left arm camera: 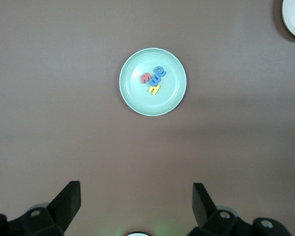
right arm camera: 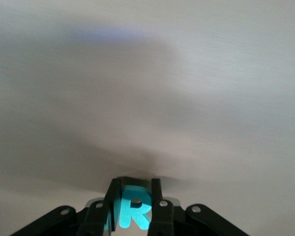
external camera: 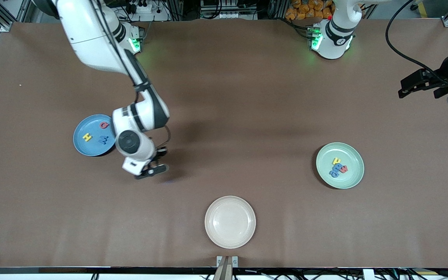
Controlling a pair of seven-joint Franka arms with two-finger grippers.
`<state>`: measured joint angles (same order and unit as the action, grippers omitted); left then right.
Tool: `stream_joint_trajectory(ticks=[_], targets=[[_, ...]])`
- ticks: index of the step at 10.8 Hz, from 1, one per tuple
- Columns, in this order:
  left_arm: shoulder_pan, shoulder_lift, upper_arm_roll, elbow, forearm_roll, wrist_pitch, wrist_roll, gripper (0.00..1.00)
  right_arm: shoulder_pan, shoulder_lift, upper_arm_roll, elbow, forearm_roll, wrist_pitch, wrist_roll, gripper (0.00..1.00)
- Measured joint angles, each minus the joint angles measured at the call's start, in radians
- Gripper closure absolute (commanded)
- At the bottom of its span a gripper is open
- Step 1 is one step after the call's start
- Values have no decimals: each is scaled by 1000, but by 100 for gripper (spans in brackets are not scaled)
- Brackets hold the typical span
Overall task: Sort uppercase to blue plate, lowercase to green plate
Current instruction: 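Carry the cyan R to the blue plate and open the right gripper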
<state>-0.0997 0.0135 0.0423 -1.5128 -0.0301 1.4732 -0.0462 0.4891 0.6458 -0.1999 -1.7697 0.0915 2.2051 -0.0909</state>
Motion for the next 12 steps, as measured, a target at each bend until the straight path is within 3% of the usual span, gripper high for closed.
stream_joint_trajectory(ticks=[5,8,12], targets=[[0,4,0,18,0,0,2,0,-94,-123,-64,-13,-21,-196,-215,79],[-2,5,-9,19,0,0,4,0,-154,-155,-92,-109,-84,-199,-258,74],[-3,5,-24,20,14,0,7,0,-204,-158,-93,-211,-93,-162,-263,66]])
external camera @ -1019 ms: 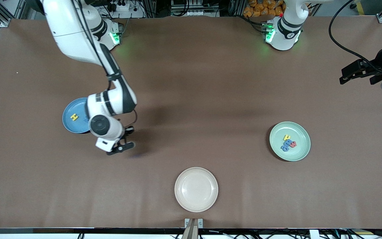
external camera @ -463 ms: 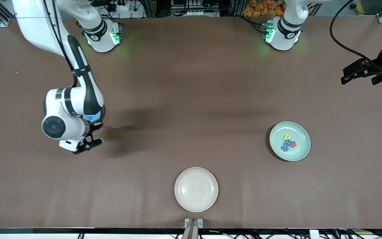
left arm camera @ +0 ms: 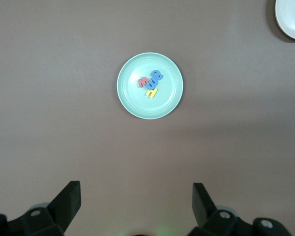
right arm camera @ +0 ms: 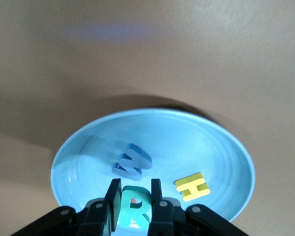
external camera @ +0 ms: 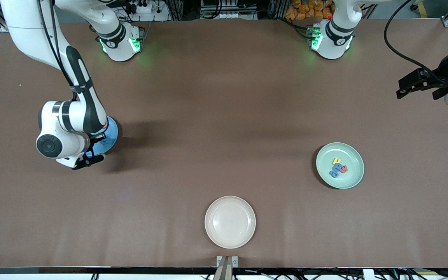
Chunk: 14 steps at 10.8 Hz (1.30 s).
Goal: Sort uppercase to blue plate, lowercase to green plate
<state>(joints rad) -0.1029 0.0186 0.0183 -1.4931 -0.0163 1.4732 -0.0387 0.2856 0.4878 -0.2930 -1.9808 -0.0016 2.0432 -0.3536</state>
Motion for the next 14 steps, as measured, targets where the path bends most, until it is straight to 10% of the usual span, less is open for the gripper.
stream_joint_trajectory(ticks=[8,14], targets=[[2,0,-16,1,12,0,0,0,-52,-12,-1,8,0,-8,-57,45],[5,1,-15,4,13,0,0,0,-92,-256,-5,125,0,-15,-38,0]])
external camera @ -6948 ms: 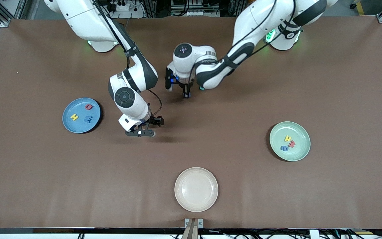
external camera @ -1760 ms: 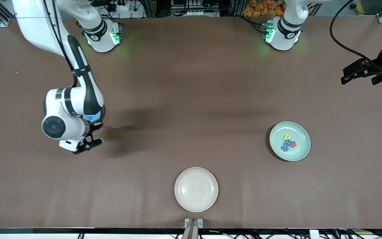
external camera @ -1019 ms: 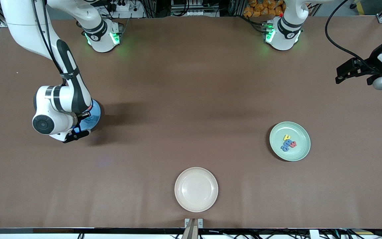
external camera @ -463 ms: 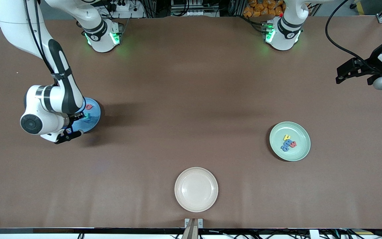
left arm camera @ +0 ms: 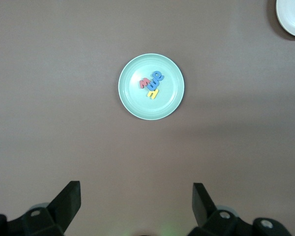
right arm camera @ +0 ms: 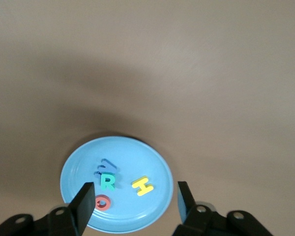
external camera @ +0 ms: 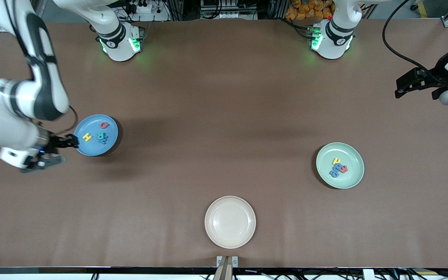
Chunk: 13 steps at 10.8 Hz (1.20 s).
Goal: Sort uppercase to blue plate, lowercase to green plate
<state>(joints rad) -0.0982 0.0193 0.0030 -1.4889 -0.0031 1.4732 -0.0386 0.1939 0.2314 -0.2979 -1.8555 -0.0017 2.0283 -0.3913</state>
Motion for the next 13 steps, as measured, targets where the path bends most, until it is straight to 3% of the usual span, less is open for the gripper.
stream_joint_trajectory(ticks=[3,5,9,13], targets=[[2,1,0,2,0,0,0,0,-38,-146,0,70,0,-18,0,0],[4,1,0,2,0,0,0,0,-40,-198,2,156,0,-154,34,0],[5,1,0,4,0,0,0,0,-40,-231,30,326,0,-373,129,0],[5,1,0,5,0,0,0,0,-40,-235,32,346,12,-394,147,0]])
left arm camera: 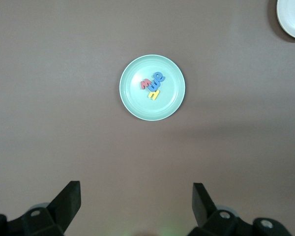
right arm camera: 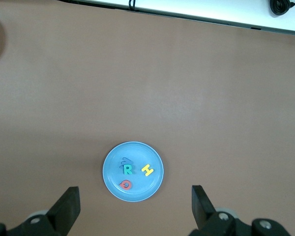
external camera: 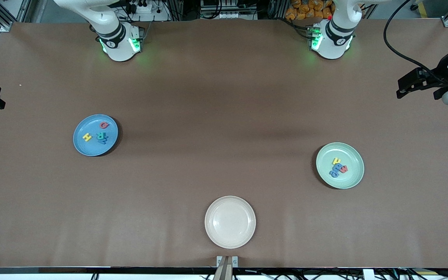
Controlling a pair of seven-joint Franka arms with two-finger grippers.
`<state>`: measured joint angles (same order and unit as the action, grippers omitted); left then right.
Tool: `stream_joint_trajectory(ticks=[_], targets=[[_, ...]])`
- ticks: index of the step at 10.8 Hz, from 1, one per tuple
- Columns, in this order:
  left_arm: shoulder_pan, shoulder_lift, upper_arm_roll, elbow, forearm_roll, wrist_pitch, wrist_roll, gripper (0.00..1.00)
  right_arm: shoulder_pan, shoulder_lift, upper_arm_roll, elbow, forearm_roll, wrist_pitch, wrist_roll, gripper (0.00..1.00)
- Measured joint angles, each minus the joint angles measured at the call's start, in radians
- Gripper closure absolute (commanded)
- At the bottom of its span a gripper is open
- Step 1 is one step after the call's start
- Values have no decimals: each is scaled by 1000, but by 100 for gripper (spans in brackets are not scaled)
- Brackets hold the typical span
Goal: Sort uppercase to blue plate, lowercase to green plate
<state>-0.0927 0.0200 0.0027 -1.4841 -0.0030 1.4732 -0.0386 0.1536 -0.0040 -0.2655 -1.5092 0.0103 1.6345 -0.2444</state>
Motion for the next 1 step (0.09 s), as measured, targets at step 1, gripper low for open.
stream_joint_trajectory(ticks=[1], targets=[[0,0,0,1,0,0,0,0,-1,-1,-2,0,11,-11,0,0]])
